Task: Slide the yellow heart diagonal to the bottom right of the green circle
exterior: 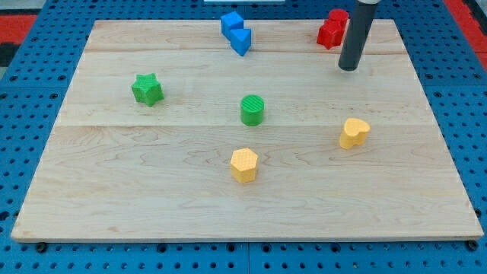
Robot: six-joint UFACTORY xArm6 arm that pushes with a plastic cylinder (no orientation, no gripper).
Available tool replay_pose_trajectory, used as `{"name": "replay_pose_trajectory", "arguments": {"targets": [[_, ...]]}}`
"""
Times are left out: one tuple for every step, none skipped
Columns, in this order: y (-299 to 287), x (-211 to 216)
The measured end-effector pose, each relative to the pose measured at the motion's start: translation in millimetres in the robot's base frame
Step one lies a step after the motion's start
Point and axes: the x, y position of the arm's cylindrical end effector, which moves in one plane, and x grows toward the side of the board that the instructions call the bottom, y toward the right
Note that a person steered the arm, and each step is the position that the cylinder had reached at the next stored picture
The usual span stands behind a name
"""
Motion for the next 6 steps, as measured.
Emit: {"name": "replay_pose_trajectory", "arguments": {"targets": [[-49.6,9.6],[-99.5,22.3],[-61.4,45.6],[-22.1,59.4],[27.1,66.1],[53.1,100.9]]}}
